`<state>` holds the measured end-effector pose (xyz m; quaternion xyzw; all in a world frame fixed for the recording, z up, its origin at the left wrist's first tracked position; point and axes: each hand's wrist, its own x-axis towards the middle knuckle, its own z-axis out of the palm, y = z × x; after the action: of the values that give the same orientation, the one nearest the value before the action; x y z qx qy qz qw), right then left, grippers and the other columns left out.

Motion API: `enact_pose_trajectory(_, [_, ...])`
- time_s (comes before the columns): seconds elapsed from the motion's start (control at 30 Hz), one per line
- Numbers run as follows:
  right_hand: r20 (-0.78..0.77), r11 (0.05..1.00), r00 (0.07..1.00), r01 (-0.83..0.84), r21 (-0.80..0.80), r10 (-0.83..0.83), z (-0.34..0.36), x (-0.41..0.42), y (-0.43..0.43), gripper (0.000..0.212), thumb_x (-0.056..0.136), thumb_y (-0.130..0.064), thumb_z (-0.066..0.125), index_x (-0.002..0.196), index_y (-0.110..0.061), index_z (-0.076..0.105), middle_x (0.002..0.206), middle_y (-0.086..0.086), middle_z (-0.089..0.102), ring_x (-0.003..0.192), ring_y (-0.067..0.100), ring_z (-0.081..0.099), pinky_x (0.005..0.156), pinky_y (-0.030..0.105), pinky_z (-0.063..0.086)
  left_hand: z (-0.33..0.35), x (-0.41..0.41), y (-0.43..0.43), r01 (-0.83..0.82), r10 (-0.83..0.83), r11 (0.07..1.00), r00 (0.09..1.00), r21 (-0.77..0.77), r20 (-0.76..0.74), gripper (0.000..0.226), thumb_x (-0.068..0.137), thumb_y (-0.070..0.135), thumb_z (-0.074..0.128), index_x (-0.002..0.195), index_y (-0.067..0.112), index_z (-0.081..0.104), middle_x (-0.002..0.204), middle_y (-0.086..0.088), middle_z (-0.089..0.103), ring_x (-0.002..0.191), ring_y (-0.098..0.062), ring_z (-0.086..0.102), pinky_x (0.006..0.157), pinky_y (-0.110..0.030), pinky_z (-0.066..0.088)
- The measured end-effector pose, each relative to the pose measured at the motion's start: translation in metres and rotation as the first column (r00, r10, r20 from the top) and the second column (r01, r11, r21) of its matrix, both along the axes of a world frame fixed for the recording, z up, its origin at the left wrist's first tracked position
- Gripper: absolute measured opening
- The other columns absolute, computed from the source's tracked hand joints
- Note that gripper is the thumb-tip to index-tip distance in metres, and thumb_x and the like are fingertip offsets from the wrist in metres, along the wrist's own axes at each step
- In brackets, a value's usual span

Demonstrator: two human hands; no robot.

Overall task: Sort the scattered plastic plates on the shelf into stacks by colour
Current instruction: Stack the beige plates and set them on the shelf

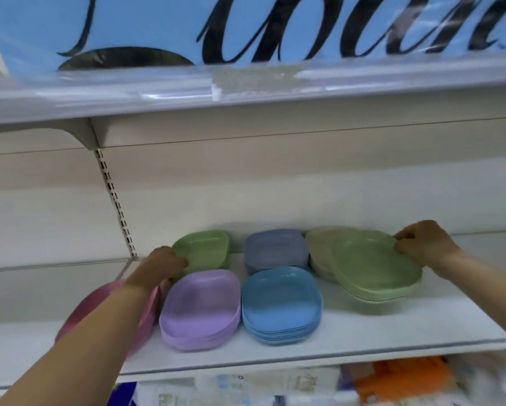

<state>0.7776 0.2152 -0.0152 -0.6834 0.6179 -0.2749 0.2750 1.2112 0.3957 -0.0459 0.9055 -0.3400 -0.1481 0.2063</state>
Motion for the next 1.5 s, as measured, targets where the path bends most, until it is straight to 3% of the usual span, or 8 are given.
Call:
enact_pose_trajectory(0.23, [-0.029,0.982,0.989,-0.14,0.124,0.144,-0.004,-0.023,0.018,0.02,0.078,0.007,0.059,0.074,-0.008,0.071,0.078,0.017,0.07,0.073,0.031,0.065,0.062,0.035,0.053,-0.006,-0.02,-0.004,0.1,-0.1,0.995,0.995,0.004,-0.011,0.029,0.075,0.036,0.058,0.077,0.008,0.066,0.08,-0.009,0.068,0.074,-0.023,0.063,0.062,-0.027,0.043])
enact_pose_trajectory(0.43, [-0.139,0.971,0.971,-0.172,0.167,0.195,-0.019,-0.022,0.029,0.02,0.078,0.002,0.056,0.084,-0.007,0.072,0.079,0.015,0.07,0.072,0.031,0.068,0.055,0.035,0.057,-0.005,-0.036,-0.004,0.123,-0.121,0.992,0.989,-0.019,0.079,0.066,0.075,0.06,0.059,0.125,0.016,0.059,0.126,-0.013,0.061,0.112,-0.033,0.059,0.095,-0.039,0.048])
enact_pose_trajectory(0.53, [-0.086,0.961,0.971,-0.202,0.19,0.222,-0.02,-0.018,0.029,0.025,0.086,-0.021,0.066,0.107,-0.007,0.065,0.09,0.01,0.067,0.074,0.027,0.068,0.05,0.028,0.051,0.002,-0.065,-0.005,0.258,-0.245,0.962,0.959,-0.088,0.141,0.055,0.084,0.045,0.065,0.134,0.024,0.056,0.139,-0.006,0.054,0.125,-0.029,0.052,0.106,-0.039,0.04])
enact_pose_trajectory(0.67, [-0.143,0.959,0.955,-0.24,0.149,0.261,-0.013,-0.004,0.025,0.062,0.081,-0.046,0.069,0.135,-0.023,0.049,0.109,0.004,0.064,0.084,0.02,0.066,0.062,0.028,0.054,0.002,-0.1,-0.007,0.405,-0.4,0.912,0.914,-0.073,0.073,0.032,0.089,0.037,0.059,0.116,0.022,0.068,0.127,-0.002,0.064,0.12,-0.024,0.055,0.102,-0.033,0.041])
enact_pose_trajectory(0.83, [-0.211,0.948,0.927,-0.286,0.142,0.311,-0.027,0.016,0.021,0.048,0.087,-0.029,0.062,0.121,0.005,0.058,0.111,0.018,0.066,0.102,0.029,0.063,0.086,0.036,0.048,0.001,-0.11,-0.005,0.418,-0.419,0.904,0.908,-0.094,0.015,0.022,0.095,0.029,0.054,0.111,0.023,0.068,0.117,0.003,0.068,0.114,-0.018,0.059,0.095,-0.027,0.041])
enact_pose_trajectory(1.13, [-0.46,0.924,0.83,-0.379,-0.049,0.316,-0.005,0.027,0.035,0.047,0.094,-0.042,0.047,0.139,-0.029,0.043,0.136,0.001,0.051,0.122,0.021,0.049,0.095,0.034,0.044,0.007,-0.124,0.03,0.335,-0.32,0.927,0.941,-0.17,0.106,0.04,0.1,0.036,0.045,0.138,0.027,0.052,0.148,0.003,0.046,0.132,-0.021,0.045,0.106,-0.028,0.034])
enact_pose_trajectory(1.37, [-0.332,0.638,0.692,-0.721,-0.271,0.641,-0.014,0.075,0.089,0.021,0.092,-0.04,0.055,0.107,-0.029,0.065,0.096,-0.014,0.061,0.094,0.011,0.055,0.084,0.029,0.045,-0.003,-0.093,0.104,0.249,-0.14,0.911,0.936,-0.327,0.323,0.054,0.079,0.044,0.04,0.118,0.022,0.069,0.116,-0.001,0.071,0.105,-0.023,0.065,0.095,-0.035,0.047])
enact_pose_trajectory(1.5, [-0.371,0.544,0.617,-0.787,-0.29,0.694,-0.02,0.104,0.112,0.03,0.093,-0.045,0.054,0.119,-0.033,0.063,0.12,-0.014,0.059,0.114,0.008,0.051,0.098,0.028,0.041,-0.007,-0.047,0.142,0.056,0.124,0.925,0.891,-0.377,0.437,0.058,0.077,0.035,0.037,0.116,0.005,0.069,0.115,-0.017,0.069,0.104,-0.036,0.064,0.091,-0.042,0.049])
